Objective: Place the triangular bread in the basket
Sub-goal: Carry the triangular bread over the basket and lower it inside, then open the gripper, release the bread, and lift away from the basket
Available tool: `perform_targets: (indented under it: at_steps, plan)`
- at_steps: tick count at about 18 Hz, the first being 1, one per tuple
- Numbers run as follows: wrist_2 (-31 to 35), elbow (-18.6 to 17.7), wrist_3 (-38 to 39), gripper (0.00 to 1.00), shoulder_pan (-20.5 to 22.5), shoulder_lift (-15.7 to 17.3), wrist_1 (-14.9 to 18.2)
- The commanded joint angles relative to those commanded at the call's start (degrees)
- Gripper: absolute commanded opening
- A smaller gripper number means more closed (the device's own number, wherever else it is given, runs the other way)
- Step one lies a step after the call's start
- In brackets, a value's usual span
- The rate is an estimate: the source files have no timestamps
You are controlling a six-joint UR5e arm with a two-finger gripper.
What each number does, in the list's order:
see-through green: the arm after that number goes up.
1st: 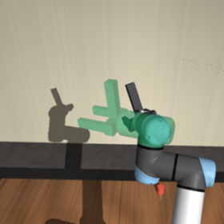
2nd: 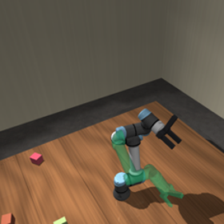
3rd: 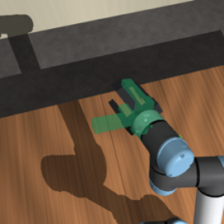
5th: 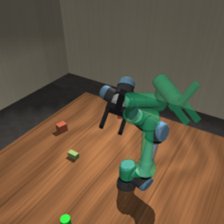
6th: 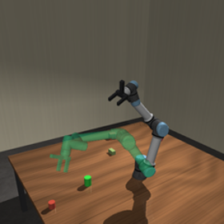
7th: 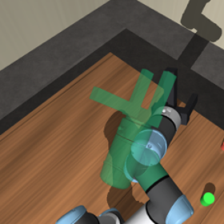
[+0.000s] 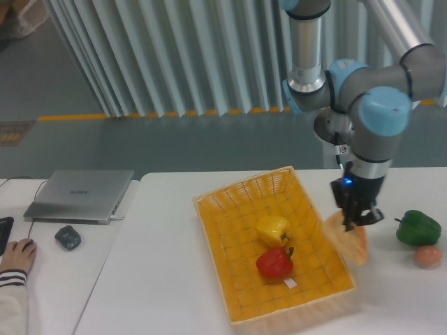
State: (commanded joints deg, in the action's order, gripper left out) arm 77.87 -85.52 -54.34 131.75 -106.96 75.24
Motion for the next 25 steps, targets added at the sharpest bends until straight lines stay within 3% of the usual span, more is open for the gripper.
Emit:
perform_targets:
  at_steps: [4,5,7,11,12,13,15,25]
  plan:
    - [-0.5,0.1,12.0,0.11,-1.6,-1.1,-0.7]
    - [-0.9,-0.1,13.2,0.11,-2.2,-1.3,-3.3]
    - [-1.0,-0.5,15.3,0.12,-3.1,-1.5,-5.5]
    - [0.9,-1.2,14.6,0.12,-4.9,-2.3,-5.2]
    - [1.8,-1.6,14.4,0.16,-5.3,-2.2,-5.3]
    - [2.3,-1.6,14.3,0.31,-5.6,-2.3,-5.4]
    - [4.3,-1.4,12.3,1.0,-5.6,-2.4,-5.5]
    - [7.7,-0.9,8.3,1.0,-4.8,-1.3,-6.3]
